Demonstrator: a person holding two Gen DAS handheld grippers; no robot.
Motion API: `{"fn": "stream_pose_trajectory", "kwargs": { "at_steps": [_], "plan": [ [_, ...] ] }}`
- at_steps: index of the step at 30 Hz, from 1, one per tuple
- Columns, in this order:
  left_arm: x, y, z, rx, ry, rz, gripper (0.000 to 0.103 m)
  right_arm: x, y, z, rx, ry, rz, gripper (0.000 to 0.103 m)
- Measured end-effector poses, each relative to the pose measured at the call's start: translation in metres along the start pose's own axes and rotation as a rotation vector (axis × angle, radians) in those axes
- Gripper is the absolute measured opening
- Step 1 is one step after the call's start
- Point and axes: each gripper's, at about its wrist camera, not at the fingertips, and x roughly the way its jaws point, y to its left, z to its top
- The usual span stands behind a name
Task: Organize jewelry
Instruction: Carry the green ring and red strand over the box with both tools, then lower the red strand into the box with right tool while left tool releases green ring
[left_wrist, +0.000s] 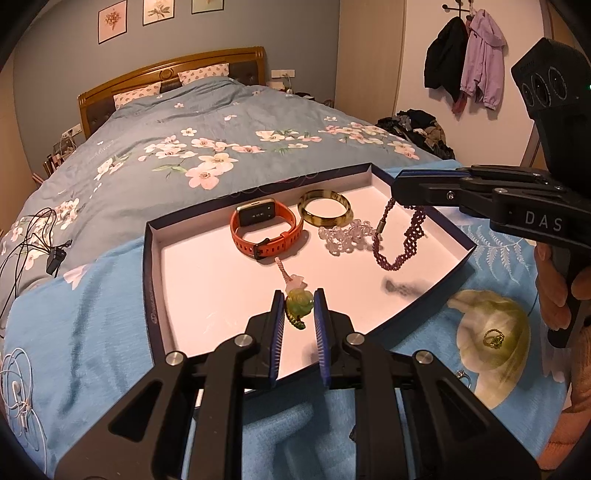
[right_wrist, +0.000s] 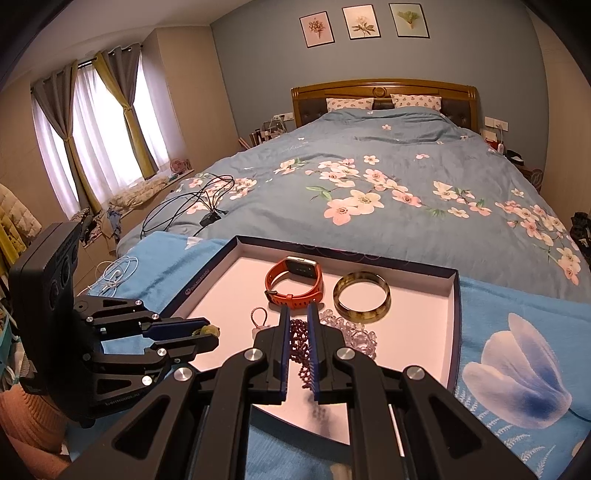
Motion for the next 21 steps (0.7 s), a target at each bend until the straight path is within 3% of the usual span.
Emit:
{"fn": "stream_pose_trajectory", "kwargs": {
  "at_steps": [21],
  "plan": [
    [0.026, 0.001, 0.004, -0.023, 0.041, -0.002, 0.016, 0.016, -0.006, 0.001, 0.006, 0.026, -0.002, 0.008]
  ]
}}
